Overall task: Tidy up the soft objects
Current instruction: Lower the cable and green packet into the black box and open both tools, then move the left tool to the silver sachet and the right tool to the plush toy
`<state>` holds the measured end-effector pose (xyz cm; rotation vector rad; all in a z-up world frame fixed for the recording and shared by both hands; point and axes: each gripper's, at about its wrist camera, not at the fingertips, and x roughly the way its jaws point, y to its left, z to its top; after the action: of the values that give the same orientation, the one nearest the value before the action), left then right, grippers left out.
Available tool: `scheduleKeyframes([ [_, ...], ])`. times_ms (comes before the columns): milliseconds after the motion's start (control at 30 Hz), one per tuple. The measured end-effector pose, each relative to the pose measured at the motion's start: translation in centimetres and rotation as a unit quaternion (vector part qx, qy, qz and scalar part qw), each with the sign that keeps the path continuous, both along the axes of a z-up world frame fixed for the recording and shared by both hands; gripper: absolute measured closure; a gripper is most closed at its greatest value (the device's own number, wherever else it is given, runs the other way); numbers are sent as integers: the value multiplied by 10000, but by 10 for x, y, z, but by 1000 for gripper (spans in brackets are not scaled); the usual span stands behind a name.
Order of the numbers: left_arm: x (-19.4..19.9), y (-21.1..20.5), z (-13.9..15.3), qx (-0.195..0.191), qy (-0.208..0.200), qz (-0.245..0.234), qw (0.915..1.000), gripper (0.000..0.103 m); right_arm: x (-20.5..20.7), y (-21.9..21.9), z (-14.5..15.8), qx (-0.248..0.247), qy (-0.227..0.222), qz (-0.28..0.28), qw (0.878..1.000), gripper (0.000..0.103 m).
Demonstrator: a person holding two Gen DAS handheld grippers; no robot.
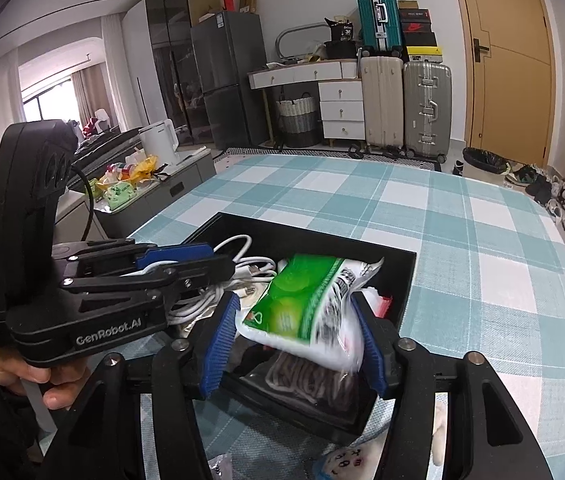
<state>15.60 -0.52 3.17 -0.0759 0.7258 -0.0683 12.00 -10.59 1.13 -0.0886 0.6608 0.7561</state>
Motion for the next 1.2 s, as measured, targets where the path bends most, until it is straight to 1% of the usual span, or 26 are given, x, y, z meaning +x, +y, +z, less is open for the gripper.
scheduleKeyframes([
  [33,-2,-2,1,-28,22,-80,10000,57,-1,-3,1,54,2,6,10000,38],
  [67,-3,-2,2,-77,15,-148,9999,50,-2,-6,2,61,-26,-36,10000,36],
  [167,-10,-7,7,41,-34,-127,9999,48,-5,-14,6,70,-106,-157,9998,25],
  [200,-13,-7,9,31,-66,-166,9998,47,-7,-19,7,108,-110,-215,9996,17],
  [233,-16,-7,11,21,-92,-176,9998,39,-8,-22,9,135,-127,-268,9995,11],
  [267,-18,-6,13,22,-115,-144,9998,17,-10,-27,10,165,-148,-327,9992,9],
  [300,-22,-5,15,20,-171,-79,9998,6,-12,-30,12,178,-154,-344,9991,5],
  [333,-28,-3,19,9,-275,8,9996,0,-15,-34,13,169,-149,-359,9991,1],
  [367,-36,0,23,-22,-421,117,9990,0,-19,-39,14,147,-184,-387,9990,1],
  [433,-43,4,26,-31,-446,227,9987,0,-26,-47,15,114,-256,-446,9986,1],
  [500,-51,6,27,6,-497,334,9982,0,-30,-56,15,129,-192,-465,9986,1],
  [633,-67,5,27,36,-531,393,9978,0,-40,-67,11,90,-152,-495,9986,1],
  [733,-75,1,24,84,-498,389,9980,0,-46,-71,6,-7,-85,-507,9987,1],
  [867,-84,-6,18,124,-445,282,9985,0,-53,-71,-2,-191,66,-373,9991,1],
  [967,-89,-10,13,180,-402,246,9987,0,-58,-75,-7,-297,60,-376,9988,1],
  [1200,-96,-20,2,197,-271,165,9993,0,-61,-83,-5,-382,3,-495,9980,1],
])
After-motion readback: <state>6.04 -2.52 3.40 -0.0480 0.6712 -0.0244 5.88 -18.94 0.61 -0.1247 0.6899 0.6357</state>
